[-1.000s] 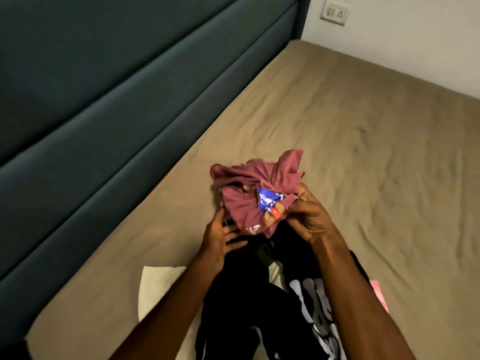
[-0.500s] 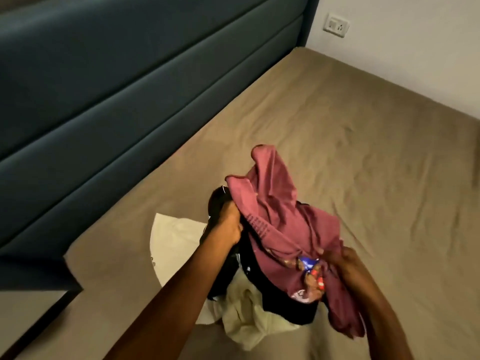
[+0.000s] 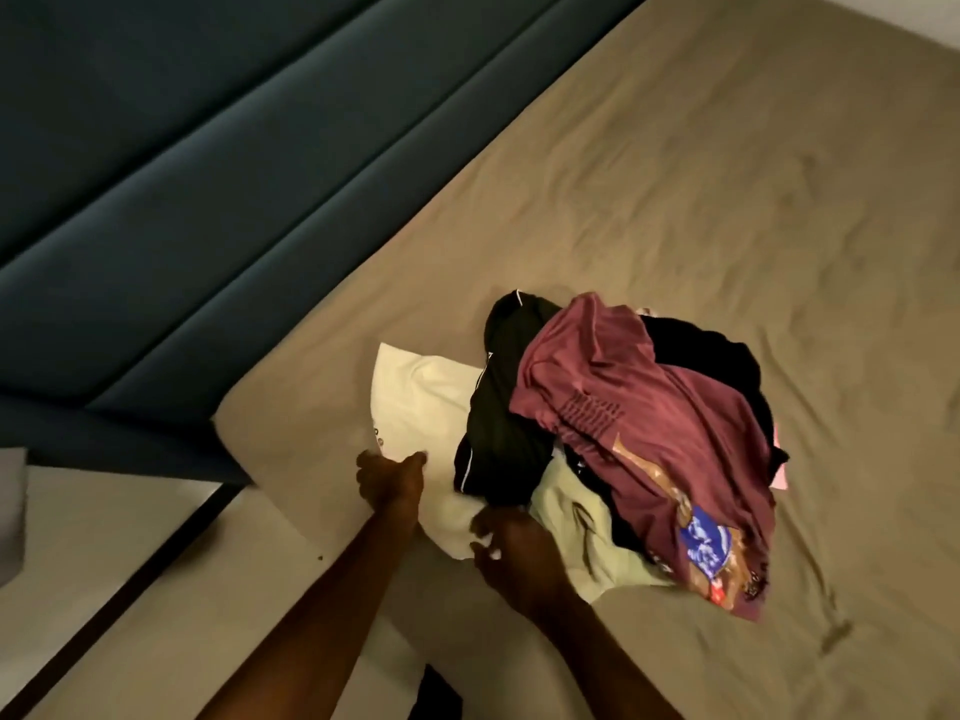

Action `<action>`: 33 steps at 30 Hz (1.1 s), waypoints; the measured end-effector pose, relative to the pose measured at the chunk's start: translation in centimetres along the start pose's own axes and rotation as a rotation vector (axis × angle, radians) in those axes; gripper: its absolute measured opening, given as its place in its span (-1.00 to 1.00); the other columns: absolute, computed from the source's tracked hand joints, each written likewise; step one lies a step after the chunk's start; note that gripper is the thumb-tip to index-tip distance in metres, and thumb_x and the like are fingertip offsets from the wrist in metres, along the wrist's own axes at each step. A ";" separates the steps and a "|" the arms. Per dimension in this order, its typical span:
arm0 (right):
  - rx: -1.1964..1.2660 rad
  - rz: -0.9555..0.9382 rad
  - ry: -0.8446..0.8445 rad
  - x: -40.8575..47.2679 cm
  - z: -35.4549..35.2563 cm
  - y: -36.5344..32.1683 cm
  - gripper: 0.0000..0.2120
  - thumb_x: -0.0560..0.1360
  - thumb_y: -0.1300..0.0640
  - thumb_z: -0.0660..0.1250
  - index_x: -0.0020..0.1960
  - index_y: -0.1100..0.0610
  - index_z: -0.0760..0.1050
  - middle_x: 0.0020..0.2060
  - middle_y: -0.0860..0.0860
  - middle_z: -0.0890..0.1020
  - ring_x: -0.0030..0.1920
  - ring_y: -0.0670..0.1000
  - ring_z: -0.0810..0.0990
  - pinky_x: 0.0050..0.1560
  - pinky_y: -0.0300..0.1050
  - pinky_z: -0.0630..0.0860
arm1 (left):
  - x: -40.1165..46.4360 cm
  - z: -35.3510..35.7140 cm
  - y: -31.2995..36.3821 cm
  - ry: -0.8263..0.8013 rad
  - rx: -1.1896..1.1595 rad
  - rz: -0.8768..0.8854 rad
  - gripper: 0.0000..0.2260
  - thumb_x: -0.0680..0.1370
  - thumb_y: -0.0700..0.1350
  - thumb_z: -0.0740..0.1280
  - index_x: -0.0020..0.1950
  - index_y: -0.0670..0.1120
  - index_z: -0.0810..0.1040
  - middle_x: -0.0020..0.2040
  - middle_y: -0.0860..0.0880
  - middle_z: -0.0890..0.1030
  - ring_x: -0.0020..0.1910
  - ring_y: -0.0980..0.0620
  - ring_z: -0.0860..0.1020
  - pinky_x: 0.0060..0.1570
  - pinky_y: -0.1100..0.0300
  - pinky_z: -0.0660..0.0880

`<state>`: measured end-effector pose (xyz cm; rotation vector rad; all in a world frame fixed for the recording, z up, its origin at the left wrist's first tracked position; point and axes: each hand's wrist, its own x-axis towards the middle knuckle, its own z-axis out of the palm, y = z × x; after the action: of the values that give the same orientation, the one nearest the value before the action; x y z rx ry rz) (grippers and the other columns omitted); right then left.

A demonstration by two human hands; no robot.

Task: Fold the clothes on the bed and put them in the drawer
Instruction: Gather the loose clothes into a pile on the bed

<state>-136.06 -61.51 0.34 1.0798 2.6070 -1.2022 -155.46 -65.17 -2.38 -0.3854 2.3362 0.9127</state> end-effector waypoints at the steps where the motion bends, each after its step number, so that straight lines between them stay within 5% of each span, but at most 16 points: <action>1: -0.033 0.002 -0.098 1.0 2.4 0.0 -0.63 0.48 0.04 0.48 0.26 0.08 0.60 0.13 0.04 0.68 0.06 0.07 0.68 0.04 -0.11 0.62 | 1.0 0.3 -0.1 -0.033 -0.027 -0.020 -0.29 0.41 -0.11 0.62 0.41 -0.30 0.35 0.36 -0.29 0.49 0.29 -0.34 0.51 0.20 -0.09 0.50; 4: -0.283 0.044 -0.216 3.7 9.2 1.3 -0.11 0.23 -0.20 0.62 0.43 0.16 0.47 0.31 0.17 0.60 0.25 0.20 0.65 0.16 0.09 0.63 | 4.5 1.5 -1.0 -0.121 -0.040 0.019 -0.36 0.38 -0.10 0.63 0.35 -0.28 0.45 0.28 -0.20 0.57 0.22 -0.25 0.57 0.08 0.04 0.52; 6: -0.340 0.102 -0.227 4.6 11.4 1.8 0.00 0.14 -0.14 0.67 0.47 0.20 0.43 0.40 0.23 0.52 0.35 0.27 0.57 0.26 0.18 0.55 | 6.2 1.7 -1.3 -0.175 -0.045 0.032 -0.48 0.37 -0.12 0.63 0.24 -0.25 0.56 0.18 -0.13 0.63 0.11 -0.17 0.61 0.03 0.05 0.55; 9: -0.357 0.151 -0.126 5.8 12.1 0.6 -0.29 0.05 0.08 0.71 0.17 0.13 0.62 0.21 0.23 0.61 0.15 0.29 0.65 0.05 0.12 0.65 | 8.8 1.3 -1.2 -0.373 -0.176 -0.116 -0.64 0.35 -0.26 0.58 0.11 -0.19 0.61 0.11 -0.13 0.66 0.07 -0.16 0.62 0.07 -0.07 0.60; 13: -0.325 0.138 -0.002 6.5 12.6 -1.2 -0.49 0.11 0.25 0.64 0.03 0.10 0.62 0.05 0.19 0.64 -0.07 0.24 0.67 -0.21 0.03 0.64 | 9.5 -1.3 -0.1 -0.563 -0.290 -0.188 -0.47 0.16 -0.18 0.45 0.14 -0.14 0.62 0.12 -0.12 0.68 0.13 -0.17 0.61 0.10 -0.13 0.61; 17: -0.151 0.247 0.145 5.9 12.4 -3.5 -0.54 0.19 0.24 0.60 0.07 0.14 0.62 -0.01 0.14 0.66 -0.19 0.16 0.67 -0.30 -0.07 0.60 | 8.9 -4.1 1.2 -0.577 -0.421 -0.123 -0.66 0.30 -0.26 0.34 0.06 -0.17 0.61 0.01 -0.14 0.69 0.01 -0.20 0.62 -0.27 0.07 0.57; 22: 0.157 0.282 0.472 4.8 8.8 -7.7 -0.79 0.32 0.26 0.30 -0.08 0.07 0.51 -0.19 0.02 0.59 -0.22 0.12 0.59 -0.25 -0.05 0.52 | 6.8 -7.5 5.2 -0.477 -0.382 0.123 -0.68 0.23 -0.24 0.38 -0.04 -0.23 0.63 -0.13 -0.18 0.71 -0.11 -0.26 0.63 -0.34 0.07 0.52; 25: 0.303 0.217 0.664 4.2 6.7 -10.9 -0.85 0.49 0.20 0.27 -0.02 -0.03 0.45 -0.17 -0.07 0.53 -0.16 0.01 0.51 -0.16 -0.11 0.43 | 4.3 -9.0 8.6 -0.460 -0.448 0.196 -0.83 0.45 -0.27 0.42 0.03 -0.21 0.66 -0.04 -0.21 0.72 -0.07 -0.26 0.67 -0.14 -0.07 0.62; 29: 0.377 0.092 0.790 3.3 0.8 -14.9 -0.86 0.60 0.10 0.10 -0.08 0.03 0.41 -0.17 -0.06 0.44 -0.14 0.03 0.43 -0.18 -0.02 0.35 | -1.2 -10.4 13.7 -0.517 -0.491 0.282 -0.79 0.48 0.03 0.48 -0.01 -0.07 0.72 0.00 -0.13 0.73 0.13 -0.22 0.66 0.27 -0.18 0.54; 33: 0.347 0.062 0.996 0.4 -8.9 -17.2 -0.87 0.50 0.09 0.16 -0.12 0.09 0.46 -0.15 0.02 0.46 -0.13 0.09 0.44 -0.20 0.03 0.41 | -8.4 -11.8 19.1 -0.724 -0.604 0.262 -0.53 0.38 0.30 0.53 -0.02 -0.09 0.72 0.08 -0.19 0.69 0.21 -0.20 0.62 0.37 -0.14 0.47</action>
<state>-145.25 -62.77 17.35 2.2970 2.9806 -1.3691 -162.66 -59.07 19.69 0.0388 1.4408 1.5739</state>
